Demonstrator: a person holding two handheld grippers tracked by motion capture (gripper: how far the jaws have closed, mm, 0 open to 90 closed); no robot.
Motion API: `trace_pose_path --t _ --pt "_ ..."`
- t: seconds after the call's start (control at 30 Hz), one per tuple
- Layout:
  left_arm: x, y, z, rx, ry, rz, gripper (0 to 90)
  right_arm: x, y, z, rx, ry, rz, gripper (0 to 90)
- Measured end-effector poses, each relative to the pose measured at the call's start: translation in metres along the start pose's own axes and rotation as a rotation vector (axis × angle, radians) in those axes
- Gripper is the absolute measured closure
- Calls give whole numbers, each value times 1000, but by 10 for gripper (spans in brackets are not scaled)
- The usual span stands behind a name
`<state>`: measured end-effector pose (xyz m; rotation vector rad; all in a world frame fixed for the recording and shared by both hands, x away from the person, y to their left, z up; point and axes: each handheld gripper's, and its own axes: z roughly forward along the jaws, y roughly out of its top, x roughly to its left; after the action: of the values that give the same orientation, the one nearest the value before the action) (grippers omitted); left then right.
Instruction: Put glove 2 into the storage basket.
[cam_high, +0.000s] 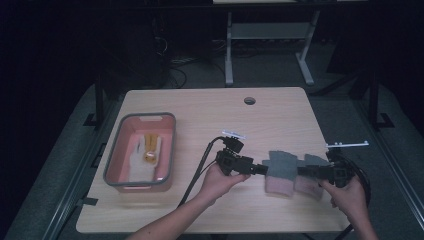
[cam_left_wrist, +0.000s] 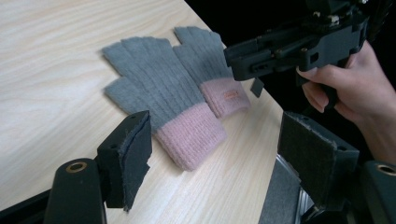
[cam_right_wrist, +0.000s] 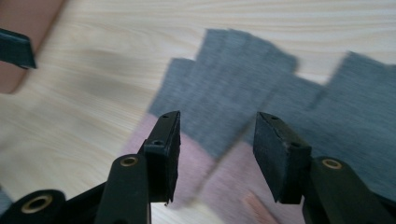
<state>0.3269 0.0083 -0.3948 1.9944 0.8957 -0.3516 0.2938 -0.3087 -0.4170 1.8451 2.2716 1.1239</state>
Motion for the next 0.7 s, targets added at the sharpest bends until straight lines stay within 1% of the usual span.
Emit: trace_pose_path --t 0.03,0.07,0.17,0.33,0.43,0.47,0.53,0.6,0.63,0.7 --pt "0 -1 3 5 -1 0 265 -1 -1 0 5 -16 -4 512" --pt "-1 -2 5 12 1 5 265 -2 -3 0 8 -44 -13 512" --pt "-2 -3 12 21 -4 8 265 -6 -8 0 22 -87 -6 515" --pt "-3 -4 21 24 -7 4 265 -12 -15 4 51 -165 -21 516" --pt "-2 -5 25 28 -8 4 265 -15 -16 6 57 -187 -30 515" --pt "-2 -5 27 29 -9 2 265 -15 -16 7 64 -194 -23 516" --pt "-2 -6 29 30 -7 2 265 -16 -17 10 74 -220 -41 516" --pt "-2 -6 31 33 -7 4 265 -15 -17 13 105 -241 -46 516" --pt "-2 -6 31 34 -8 4 265 -14 -17 16 121 -247 -56 513" --pt "-2 -6 32 36 -1 7 265 -13 -17 18 132 -257 -59 515"
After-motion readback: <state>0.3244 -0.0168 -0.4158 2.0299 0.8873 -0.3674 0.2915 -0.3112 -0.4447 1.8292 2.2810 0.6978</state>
